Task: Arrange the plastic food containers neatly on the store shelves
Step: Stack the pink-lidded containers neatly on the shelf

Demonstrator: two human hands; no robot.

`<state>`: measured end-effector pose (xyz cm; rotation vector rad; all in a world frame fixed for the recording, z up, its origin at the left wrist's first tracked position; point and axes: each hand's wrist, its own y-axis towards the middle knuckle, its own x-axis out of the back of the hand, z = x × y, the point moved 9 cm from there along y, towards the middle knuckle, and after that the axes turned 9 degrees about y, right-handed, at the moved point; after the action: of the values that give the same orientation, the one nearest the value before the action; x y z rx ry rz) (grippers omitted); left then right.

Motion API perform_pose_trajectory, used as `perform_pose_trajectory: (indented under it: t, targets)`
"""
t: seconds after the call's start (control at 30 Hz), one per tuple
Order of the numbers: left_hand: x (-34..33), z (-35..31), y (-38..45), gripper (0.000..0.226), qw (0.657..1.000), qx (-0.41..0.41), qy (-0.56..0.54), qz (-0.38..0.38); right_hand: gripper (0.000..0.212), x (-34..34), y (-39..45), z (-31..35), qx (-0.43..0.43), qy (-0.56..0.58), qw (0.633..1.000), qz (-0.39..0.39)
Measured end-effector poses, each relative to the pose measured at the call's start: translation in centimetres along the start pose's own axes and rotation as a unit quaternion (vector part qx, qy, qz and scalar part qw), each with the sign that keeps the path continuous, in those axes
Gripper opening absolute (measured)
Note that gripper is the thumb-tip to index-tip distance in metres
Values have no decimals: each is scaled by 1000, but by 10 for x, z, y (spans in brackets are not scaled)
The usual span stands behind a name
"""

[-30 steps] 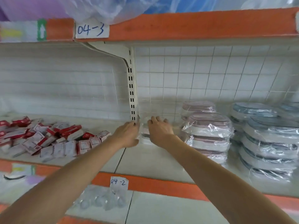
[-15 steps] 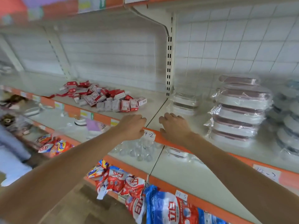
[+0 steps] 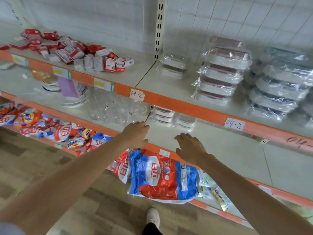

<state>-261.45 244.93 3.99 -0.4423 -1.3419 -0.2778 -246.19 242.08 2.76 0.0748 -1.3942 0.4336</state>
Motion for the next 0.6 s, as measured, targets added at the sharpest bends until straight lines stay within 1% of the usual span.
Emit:
perform_pose_trajectory:
  t: [0.13, 0.23, 0.37, 0.47, 0.6]
  targets:
    - [-1, -25, 2, 46, 999, -18, -27, -7, 47, -10, -9, -33, -37, 12, 999, 4]
    - [-4, -29, 16, 46, 999, -28, -19, -5, 49, -16, 4, -52, -56, 25, 998, -1]
    - [-19, -20, 55, 46, 999, -4, -30, -21, 53, -42, 38, -82, -69, 43, 996, -29]
    - [-54, -31, 91, 48, 998, -2, -54, -20, 60, -73, 67, -111, -83, 63, 994, -44]
    - [-107, -46, 145, 48, 996, -10, -81, -37, 78, -104, 125, -161, -100, 75, 990, -72]
